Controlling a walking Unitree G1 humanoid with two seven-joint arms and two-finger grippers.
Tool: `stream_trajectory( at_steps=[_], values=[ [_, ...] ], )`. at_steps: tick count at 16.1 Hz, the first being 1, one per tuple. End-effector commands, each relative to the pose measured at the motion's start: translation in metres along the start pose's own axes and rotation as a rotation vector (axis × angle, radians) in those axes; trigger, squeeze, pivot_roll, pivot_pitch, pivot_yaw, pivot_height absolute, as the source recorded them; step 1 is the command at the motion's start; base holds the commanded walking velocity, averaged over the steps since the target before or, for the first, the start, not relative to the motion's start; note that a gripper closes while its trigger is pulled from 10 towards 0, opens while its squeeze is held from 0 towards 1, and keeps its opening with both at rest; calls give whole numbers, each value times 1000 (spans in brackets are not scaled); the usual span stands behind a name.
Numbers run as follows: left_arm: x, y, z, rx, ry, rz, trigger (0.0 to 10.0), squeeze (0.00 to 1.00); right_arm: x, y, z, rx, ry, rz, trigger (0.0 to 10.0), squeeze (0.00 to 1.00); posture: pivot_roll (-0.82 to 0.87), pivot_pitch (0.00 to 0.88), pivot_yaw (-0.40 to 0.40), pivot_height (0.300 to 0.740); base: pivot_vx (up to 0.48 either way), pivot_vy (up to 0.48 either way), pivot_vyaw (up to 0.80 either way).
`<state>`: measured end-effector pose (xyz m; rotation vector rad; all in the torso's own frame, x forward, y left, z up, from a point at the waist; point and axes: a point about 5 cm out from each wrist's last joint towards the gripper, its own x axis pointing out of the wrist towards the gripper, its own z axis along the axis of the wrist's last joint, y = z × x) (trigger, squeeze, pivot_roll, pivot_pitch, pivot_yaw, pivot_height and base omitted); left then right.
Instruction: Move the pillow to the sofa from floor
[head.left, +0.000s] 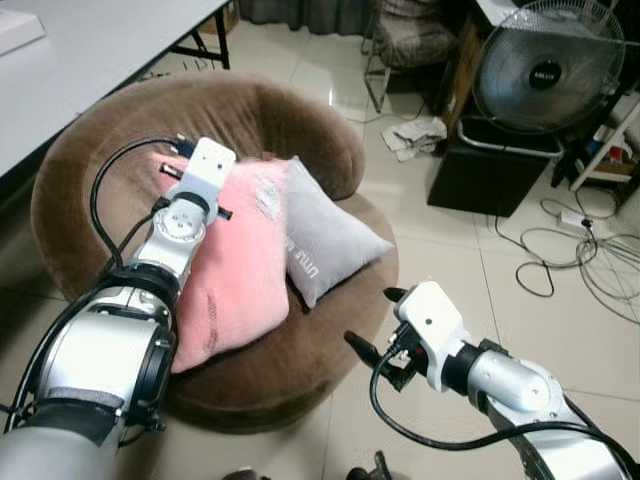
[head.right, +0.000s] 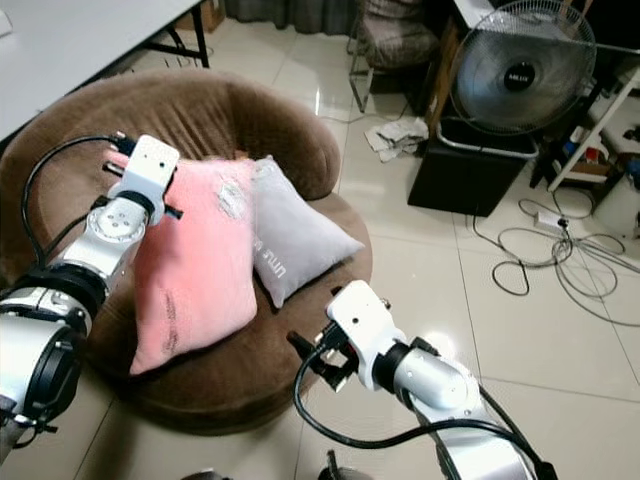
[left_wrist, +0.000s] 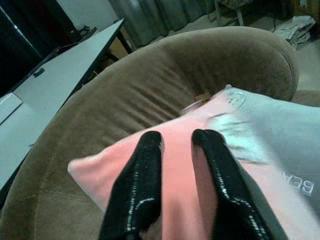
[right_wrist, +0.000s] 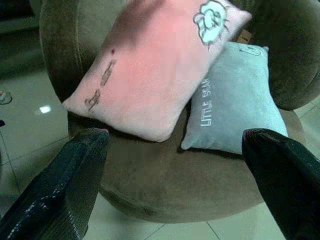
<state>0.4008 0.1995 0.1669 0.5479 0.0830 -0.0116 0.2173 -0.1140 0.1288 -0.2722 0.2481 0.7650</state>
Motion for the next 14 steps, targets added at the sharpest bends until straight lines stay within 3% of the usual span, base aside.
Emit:
stream_trajectory(
  at_steps=[1, 3, 4, 5, 6, 7, 8, 9, 10, 12, 13, 14],
  values=[
    [1, 4, 4, -1, -18, 16, 10000, 1000, -3, -2, 2, -1, 0, -24, 10000, 0, -176, 123, -32, 740, 0, 0, 0],
    [1, 3, 9, -10, -57, -1, 10000, 1000, -3, -1, 3, 11, 1, -24, 10000, 0, -154, 114, -29, 740, 0, 0, 0],
    [0, -1, 8, -73, -66, -36, 10000, 1000, -1, -3, 1, 27, -1, -46, 10000, 0, -125, 93, -24, 740, 0, 0, 0],
    [-1, -9, 4, -202, -64, -98, 10000, 1000, 2, -11, -3, 55, 3, -108, 10000, 0, -93, 63, -16, 740, 0, 0, 0],
    [-2, -14, 1, -258, -61, -124, 10000, 1000, 5, -15, -6, 72, 9, -145, 10000, 0, -78, 42, -5, 740, 0, 0, 0],
    [-6, -25, -3, -364, -73, -172, 10000, 0, 11, -25, -11, 95, 17, -216, 10000, 0, -58, 16, -2, 740, 0, 0, 0],
    [-10, -37, -9, -466, -76, -203, 10000, 0, 16, -35, -13, 120, 16, -273, 10000, 0, -36, 0, 6, 740, 0, 0, 0],
    [-19, -52, -13, -523, -131, -241, 10000, 0, 23, -45, -15, 118, 18, -320, 10000, 0, -5, 0, 6, 740, 0, 0, 0],
    [-23, -57, -14, -543, -154, -257, 10000, 0, 25, -48, -16, 114, 21, -333, 10000, 0, 1, 0, 5, 740, 0, 0, 0],
    [-51, -78, -13, -538, -232, -296, 10000, 0, 29, -59, -23, 99, 53, -396, 10000, 0, 26, 0, 1, 740, 0, 0, 0],
    [-58, -82, -15, -520, -238, -309, 10000, 0, 30, -63, -27, 91, 75, -421, 10000, 0, 33, 0, -10, 740, 0, 0, 0],
    [-71, -91, -29, -425, -212, -302, 10000, 0, 32, -68, -30, 135, 72, -452, 10000, 0, 45, 0, -17, 740, 0, 0, 0]
  ],
)
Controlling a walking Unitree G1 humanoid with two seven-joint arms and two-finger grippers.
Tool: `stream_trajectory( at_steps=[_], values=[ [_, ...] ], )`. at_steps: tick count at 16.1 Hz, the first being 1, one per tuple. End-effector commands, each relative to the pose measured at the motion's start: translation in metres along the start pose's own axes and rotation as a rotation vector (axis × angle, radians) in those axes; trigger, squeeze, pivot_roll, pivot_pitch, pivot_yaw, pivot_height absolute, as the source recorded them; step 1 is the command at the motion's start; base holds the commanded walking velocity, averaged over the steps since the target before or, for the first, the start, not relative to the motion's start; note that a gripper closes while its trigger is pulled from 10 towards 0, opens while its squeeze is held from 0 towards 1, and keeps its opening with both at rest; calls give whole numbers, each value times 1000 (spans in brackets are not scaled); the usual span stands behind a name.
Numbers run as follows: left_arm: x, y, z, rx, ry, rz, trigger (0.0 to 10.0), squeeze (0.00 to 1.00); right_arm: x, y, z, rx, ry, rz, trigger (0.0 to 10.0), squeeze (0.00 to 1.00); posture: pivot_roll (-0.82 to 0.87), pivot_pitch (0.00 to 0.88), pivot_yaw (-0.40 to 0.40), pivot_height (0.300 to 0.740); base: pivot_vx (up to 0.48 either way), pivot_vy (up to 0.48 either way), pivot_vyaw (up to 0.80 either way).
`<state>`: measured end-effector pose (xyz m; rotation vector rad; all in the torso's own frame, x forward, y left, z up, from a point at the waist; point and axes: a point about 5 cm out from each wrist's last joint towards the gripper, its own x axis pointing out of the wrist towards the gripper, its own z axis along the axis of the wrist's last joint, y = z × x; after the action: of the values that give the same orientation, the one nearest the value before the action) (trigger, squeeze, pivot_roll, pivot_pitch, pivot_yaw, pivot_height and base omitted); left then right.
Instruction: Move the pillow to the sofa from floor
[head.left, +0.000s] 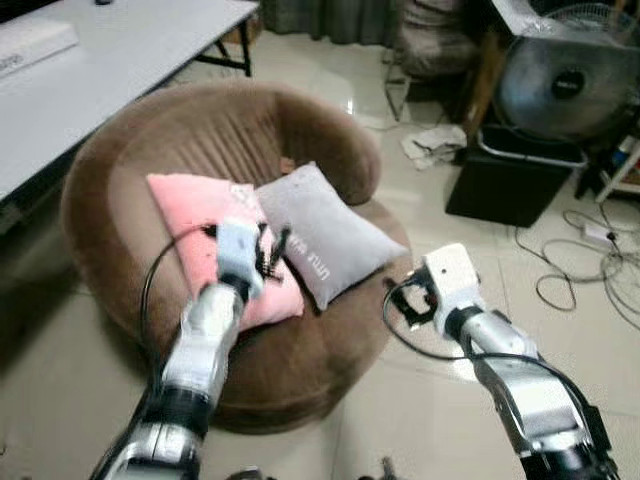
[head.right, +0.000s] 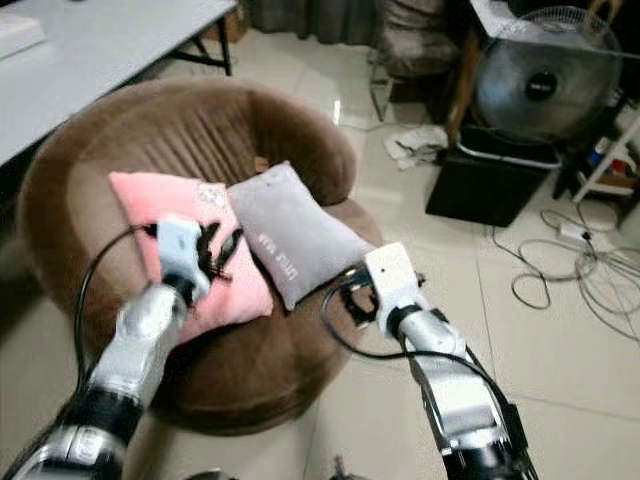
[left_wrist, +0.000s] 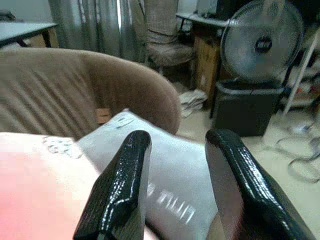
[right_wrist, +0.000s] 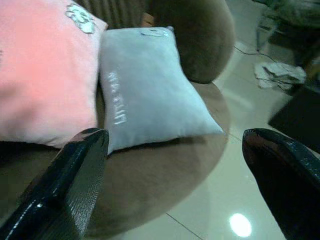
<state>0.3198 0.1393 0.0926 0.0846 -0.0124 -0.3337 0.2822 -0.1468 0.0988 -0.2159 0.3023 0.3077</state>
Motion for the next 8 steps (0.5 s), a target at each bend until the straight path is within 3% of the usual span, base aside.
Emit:
stream_trajectory(
  at_steps=[1, 4, 6, 7, 8],
  values=[
    [-10, -2, 0, 45, 8, -3, 10000, 0, 3, -6, 3, 21, -24, -34, 10000, 0, 55, 0, -20, 740, 0, 0, 0],
    [-21, -2, 13, 52, -6, 29, 10000, 0, 7, -8, 2, 43, -35, -70, 10000, 0, 67, 0, -6, 740, 0, 0, -800],
    [-21, -2, 5, 41, 30, 55, 10000, 0, 12, -6, 2, 48, -40, -96, 10000, 0, 30, 0, 30, 740, 0, 0, -800],
    [-20, -3, 3, 49, 41, 51, 10000, 0, 14, -6, 3, 47, -45, -99, 10000, 0, 26, 0, 39, 740, 0, -255, -800],
    [-17, -5, 4, 70, 46, 45, 10000, 0, 16, -7, 4, 43, -51, -112, 10000, 0, 14, 0, 48, 740, 0, -480, 0]
  ],
)
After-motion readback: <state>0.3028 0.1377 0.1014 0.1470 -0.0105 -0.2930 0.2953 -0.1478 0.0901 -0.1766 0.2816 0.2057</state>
